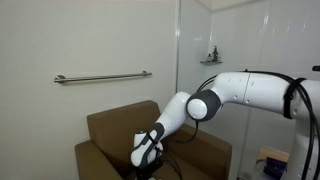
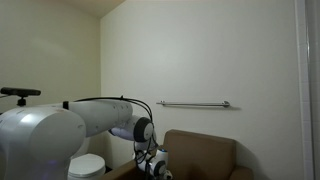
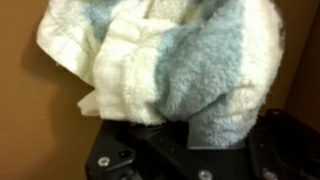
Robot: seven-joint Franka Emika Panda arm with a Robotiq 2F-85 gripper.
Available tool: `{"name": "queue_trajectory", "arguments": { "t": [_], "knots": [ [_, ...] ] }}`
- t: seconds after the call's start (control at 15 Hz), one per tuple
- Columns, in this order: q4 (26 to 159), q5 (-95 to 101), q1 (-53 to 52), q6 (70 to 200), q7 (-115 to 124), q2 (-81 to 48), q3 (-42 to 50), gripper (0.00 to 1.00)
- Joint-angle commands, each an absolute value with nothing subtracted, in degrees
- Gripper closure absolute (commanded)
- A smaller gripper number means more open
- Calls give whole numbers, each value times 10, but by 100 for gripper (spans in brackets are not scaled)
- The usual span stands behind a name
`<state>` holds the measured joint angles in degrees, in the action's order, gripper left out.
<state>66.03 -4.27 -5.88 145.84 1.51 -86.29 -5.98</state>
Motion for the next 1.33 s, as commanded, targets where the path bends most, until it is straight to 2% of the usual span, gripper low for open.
{"name": "queue_trajectory", "arguments": {
  "t": [0.0, 0.67, 0.8, 0.93, 1.27],
  "knots": [
    [708, -64, -51, 1474, 25, -863, -67, 94],
    [858, -141, -58, 1659, 90, -841, -102, 94],
    [830, -153, -65, 1679, 116, -876, -104, 94],
    [889, -171, -71, 1712, 140, -842, -104, 94],
    [930, -200, -98, 1764, 199, -823, -99, 94]
  ]
}}
